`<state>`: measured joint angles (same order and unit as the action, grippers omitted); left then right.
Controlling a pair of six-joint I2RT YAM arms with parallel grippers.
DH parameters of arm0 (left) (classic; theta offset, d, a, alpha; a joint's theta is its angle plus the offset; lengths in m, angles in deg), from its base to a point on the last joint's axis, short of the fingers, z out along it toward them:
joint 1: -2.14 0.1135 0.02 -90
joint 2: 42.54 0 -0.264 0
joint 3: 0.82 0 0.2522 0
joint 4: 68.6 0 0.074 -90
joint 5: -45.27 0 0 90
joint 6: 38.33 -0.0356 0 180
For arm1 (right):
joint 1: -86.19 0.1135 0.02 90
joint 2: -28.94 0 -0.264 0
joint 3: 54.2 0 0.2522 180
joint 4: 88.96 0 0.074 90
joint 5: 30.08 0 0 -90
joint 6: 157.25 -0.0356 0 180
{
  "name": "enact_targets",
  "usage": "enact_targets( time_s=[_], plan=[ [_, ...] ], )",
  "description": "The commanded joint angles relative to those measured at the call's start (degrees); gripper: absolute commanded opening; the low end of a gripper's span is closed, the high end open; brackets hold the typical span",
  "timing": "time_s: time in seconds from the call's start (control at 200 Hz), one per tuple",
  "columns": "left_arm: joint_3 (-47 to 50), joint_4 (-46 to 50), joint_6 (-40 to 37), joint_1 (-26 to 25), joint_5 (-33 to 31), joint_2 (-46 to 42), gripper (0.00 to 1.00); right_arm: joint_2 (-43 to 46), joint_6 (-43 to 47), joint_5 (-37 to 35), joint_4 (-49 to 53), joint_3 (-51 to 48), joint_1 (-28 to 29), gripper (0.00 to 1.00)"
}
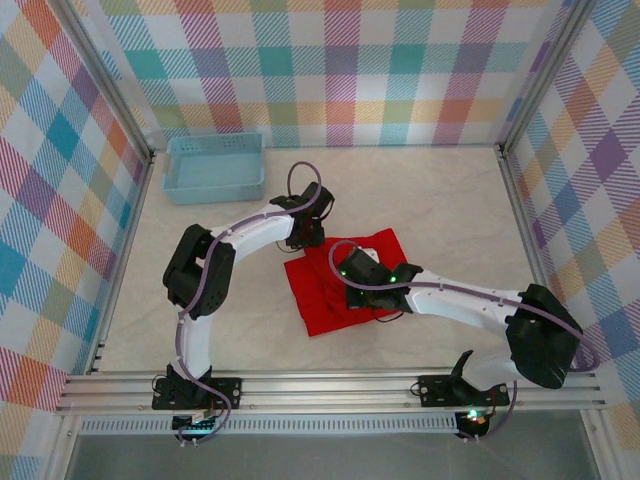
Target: Fold the inside-out t-shirt
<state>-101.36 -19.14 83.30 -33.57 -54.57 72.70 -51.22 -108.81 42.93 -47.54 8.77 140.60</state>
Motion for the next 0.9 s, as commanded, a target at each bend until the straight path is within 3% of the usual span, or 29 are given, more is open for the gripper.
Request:
enact_targets(
  time_s=[0.0, 0.23, 0.45, 0.66, 0.895],
  plan=[
    [-0.9, 0.5, -0.7, 0.0, 1.0, 1.7, 0.32, 0.7, -0.1, -0.9, 0.6, -0.4, 0.4, 0.0],
    [-2.9, 1.5, -1.0, 0.0, 0.9, 3.7, 0.22, 0.8, 0.0, -1.3, 1.1, -0.3, 0.4, 0.0],
    [-2.8, 1.9, -0.7, 0.0, -0.1, 1.8, 0.0, 1.1, 0.5, -1.2, 1.1, 0.1, 0.4, 0.0],
    [1.1, 0.4, -1.8, 0.3, -2.4, -9.0, 0.0, 8.0, 5.2, -3.9, 0.8, 0.7, 5.0, 0.0],
    [9.8, -4.2, -0.6, 4.0, 1.0, -19.2, 0.0, 10.9, 8.3, -5.6, 2.1, 3.2, 11.9, 0.0]
  ],
)
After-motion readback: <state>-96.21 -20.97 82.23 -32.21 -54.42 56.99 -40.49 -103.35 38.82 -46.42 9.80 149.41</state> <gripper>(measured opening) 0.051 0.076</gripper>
